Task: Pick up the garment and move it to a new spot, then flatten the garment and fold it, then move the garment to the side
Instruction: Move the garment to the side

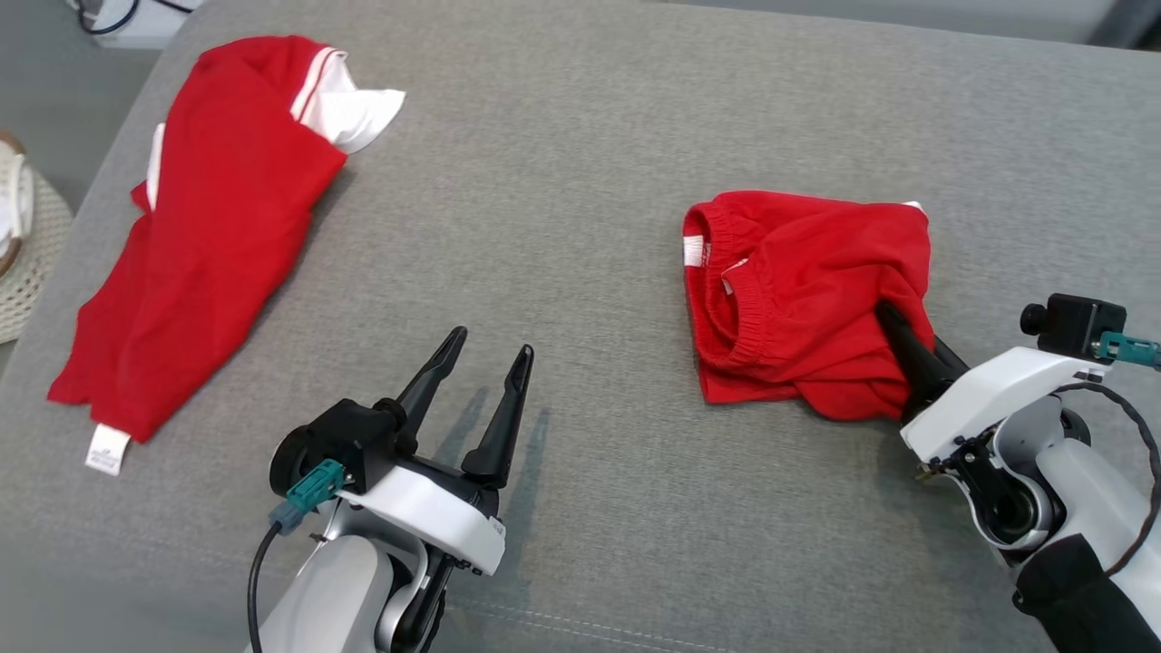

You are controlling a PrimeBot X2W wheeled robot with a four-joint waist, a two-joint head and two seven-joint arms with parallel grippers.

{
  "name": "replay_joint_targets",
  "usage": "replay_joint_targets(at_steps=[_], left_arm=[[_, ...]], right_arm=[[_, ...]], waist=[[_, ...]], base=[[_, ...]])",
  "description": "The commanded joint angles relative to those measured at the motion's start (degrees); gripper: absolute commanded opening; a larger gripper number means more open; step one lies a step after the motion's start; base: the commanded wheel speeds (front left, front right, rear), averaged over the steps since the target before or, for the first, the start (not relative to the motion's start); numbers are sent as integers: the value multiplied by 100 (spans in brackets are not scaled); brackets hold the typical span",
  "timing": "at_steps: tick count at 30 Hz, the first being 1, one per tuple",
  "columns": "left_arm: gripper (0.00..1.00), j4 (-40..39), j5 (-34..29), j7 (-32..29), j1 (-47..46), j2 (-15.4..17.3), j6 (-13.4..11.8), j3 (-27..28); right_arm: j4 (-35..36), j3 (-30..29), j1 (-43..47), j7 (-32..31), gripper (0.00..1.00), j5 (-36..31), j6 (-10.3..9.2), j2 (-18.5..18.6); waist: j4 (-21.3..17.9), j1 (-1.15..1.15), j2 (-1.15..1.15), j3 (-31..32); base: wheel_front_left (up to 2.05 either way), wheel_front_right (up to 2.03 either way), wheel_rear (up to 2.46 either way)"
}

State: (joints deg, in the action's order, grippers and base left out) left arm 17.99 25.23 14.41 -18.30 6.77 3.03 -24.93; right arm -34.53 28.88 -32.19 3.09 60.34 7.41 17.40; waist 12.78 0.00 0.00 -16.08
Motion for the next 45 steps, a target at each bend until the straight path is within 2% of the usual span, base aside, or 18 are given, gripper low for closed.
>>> replay_joint_targets(at_steps=[1,5,12,15,16,18,19,25,32,45], left_arm=[[100,-157,18,58,-131,132,13,201],[100,-189,-28,55,-185,183,29,164],[100,-259,-87,-32,-267,296,18,107],[100,-309,-97,-87,-249,324,-17,86],[100,-309,-97,-87,-249,324,-17,86],[100,-351,-97,-125,-212,346,-50,80],[100,-399,-93,-160,-163,369,-81,74],[100,-598,-69,-297,-42,493,-170,99],[100,-1000,-129,-524,-90,709,-183,73],[100,-1535,-214,-689,-237,902,-152,-24]], right_arm=[[97,75,152,119,0,55,8,79],[204,136,330,232,0,135,8,63],[359,285,632,408,0,248,8,19],[396,360,747,442,0,277,8,37],[396,360,747,442,0,277,8,37],[405,393,803,470,0,295,8,63],[411,426,834,484,0,309,8,90],[305,543,519,459,0,143,8,153],[-395,315,-552,650,0,-309,8,180],[-2331,-353,-2056,932,0,-935,8,434]], waist=[[-197,0,0,80],[-639,0,0,171],[-1659,0,0,340],[-2079,0,0,399],[-2079,0,0,399],[-2331,0,0,424],[-2553,0,0,425],[-3016,0,0,212],[-3104,0,0,-270],[-2547,0,0,-739]], base=[[0,0,0],[0,0,0],[0,0,0],[0,0,0],[0,0,0],[0,0,0],[0,0,0],[0,0,0],[0,0,0],[0,0,0]])
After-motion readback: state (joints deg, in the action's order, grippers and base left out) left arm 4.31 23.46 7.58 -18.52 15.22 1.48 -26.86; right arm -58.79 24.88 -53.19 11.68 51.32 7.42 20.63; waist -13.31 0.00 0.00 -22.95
